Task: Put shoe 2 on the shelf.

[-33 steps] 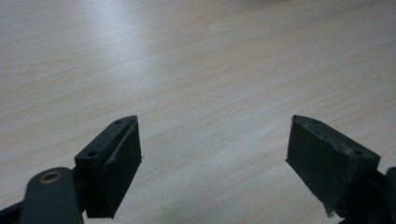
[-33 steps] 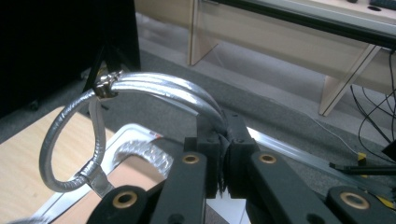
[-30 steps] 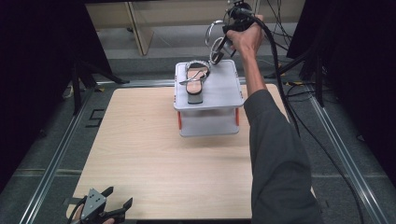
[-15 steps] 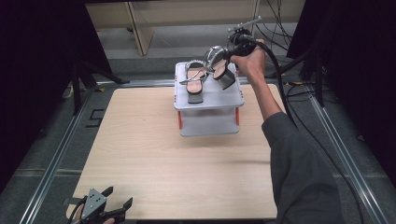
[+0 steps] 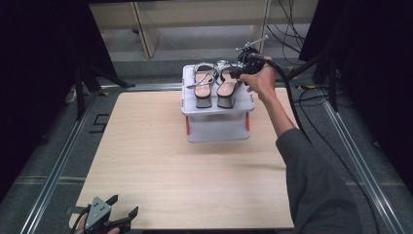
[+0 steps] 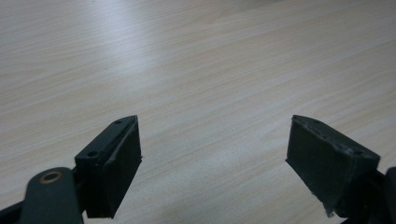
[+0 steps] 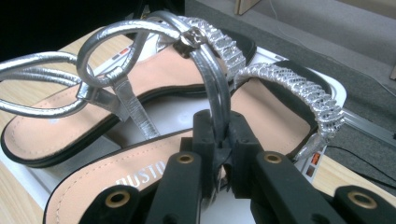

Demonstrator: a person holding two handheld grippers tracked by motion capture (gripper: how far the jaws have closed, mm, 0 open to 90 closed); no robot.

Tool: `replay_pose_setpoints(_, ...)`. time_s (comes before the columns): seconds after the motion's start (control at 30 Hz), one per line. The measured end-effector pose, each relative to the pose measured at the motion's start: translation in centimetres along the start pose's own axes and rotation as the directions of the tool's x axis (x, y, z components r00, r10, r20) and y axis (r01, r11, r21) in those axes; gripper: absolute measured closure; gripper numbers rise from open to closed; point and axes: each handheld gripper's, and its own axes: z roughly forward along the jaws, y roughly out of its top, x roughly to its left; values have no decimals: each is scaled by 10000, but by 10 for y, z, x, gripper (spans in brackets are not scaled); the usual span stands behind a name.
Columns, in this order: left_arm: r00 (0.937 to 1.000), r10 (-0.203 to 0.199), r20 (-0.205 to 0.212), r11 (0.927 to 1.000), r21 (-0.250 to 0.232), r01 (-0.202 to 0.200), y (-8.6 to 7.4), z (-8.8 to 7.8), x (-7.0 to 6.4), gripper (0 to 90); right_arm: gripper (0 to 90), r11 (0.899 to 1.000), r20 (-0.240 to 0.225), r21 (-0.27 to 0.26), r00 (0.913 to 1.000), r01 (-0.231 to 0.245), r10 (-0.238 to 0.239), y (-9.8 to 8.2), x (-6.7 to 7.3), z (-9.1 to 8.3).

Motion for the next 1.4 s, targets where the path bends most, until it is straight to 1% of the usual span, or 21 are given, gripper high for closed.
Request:
replay_pose_setpoints(0.03,10000,2,-2,10000,5,-2,0,0,0,173,835,10000,-20,-26,10000,-26,26,-1,0,0)
replay_pose_setpoints(0.07,10000,-1,0,10000,3,1,0,0,0,172,830,9995,-99,77,9995,-310,310,-2,1,0)
replay_pose_setpoints(0.1,10000,-8,7,10000,13,8,0,0,0,172,822,9999,-103,-118,9999,-83,82,-3,-1,0)
replay_pose_setpoints(0.13,10000,10,8,10000,36,-10,0,0,0,172,810,9990,-100,20,9989,-457,457,-4,0,-2)
replay_pose_setpoints(0.2,10000,10,3,10000,15,-10,0,0,0,172,768,9986,-164,-146,9986,-510,508,-5,0,-4)
replay_pose_setpoints(0.27,10000,28,-14,10000,17,-28,0,0,0,172,672,9973,-265,-379,9977,-636,626,-5,-3,-9)
replay_pose_setpoints(0.33,10000,22,-14,10000,16,-22,0,0,0,172,577,9923,-207,-481,9933,-1144,1135,-5,-3,-17)
replay_pose_setpoints(0.37,10000,23,-12,10000,17,-23,0,0,0,172,547,9927,-115,-792,9958,-913,906,-6,-5,-20)
replay_pose_setpoints(0.47,10000,-2,-27,10000,2,2,0,0,0,172,477,9880,-462,-1027,9927,-1156,1113,-9,-3,-34)
replay_pose_setpoints(0.57,10000,15,-48,10000,11,-15,0,0,0,172,421,9875,-547,-1331,9955,-845,778,-14,1,-50)
replay_pose_setpoints(0.7,9999,71,-94,9999,74,-70,0,0,0,172,390,9855,-835,-1466,9938,-856,739,-26,7,-67)
replay_pose_setpoints(0.73,9995,270,-174,9993,249,-265,0,0,2,172,383,9859,-770,-1464,9945,-814,707,-30,8,-70)
replay_pose_setpoints(0.77,9996,248,-169,9993,267,-243,0,0,2,172,373,9853,-811,-1392,9928,-990,883,-33,10,-73)
replay_pose_setpoints(0.9,10000,-28,-94,10000,34,28,0,1,0,172,354,9864,-925,-1379,9927,-893,770,-47,12,-83)
replay_pose_setpoints(0.97,9997,210,-94,9994,260,-207,1,-1,2,172,345,9865,-928,-1389,9930,-862,737,-56,15,-87)
replay_pose_setpoints(1.0,10000,11,-97,10000,51,-11,0,1,0,172,345,9862,-1032,-1426,9922,-836,692,-58,15,-87)
replay_pose_setpoints(1.07,9999,32,-99,9999,110,-31,1,1,0,172,337,9881,-986,-1355,9933,-727,596,-65,16,-90)
replay_pose_setpoints(1.1,9994,285,-188,9991,334,-279,1,0,2,172,336,9874,-982,-1378,9931,-777,645,-69,18,-91)
replay_pose_setpoints(1.13,9999,58,-129,9999,123,-56,1,1,0,172,335,9878,-1022,-1377,9931,-720,582,-73,18,-92)
replay_pose_setpoints(1.3,9998,90,-186,9998,164,-87,1,1,1,172,322,9913,-1241,-1081,9903,-755,619,-90,24,-93)
replay_pose_setpoints(1.4,9997,125,-217,9998,184,-121,1,2,1,172,318,9911,-1326,-1147,9898,-678,524,-99,28,-94)
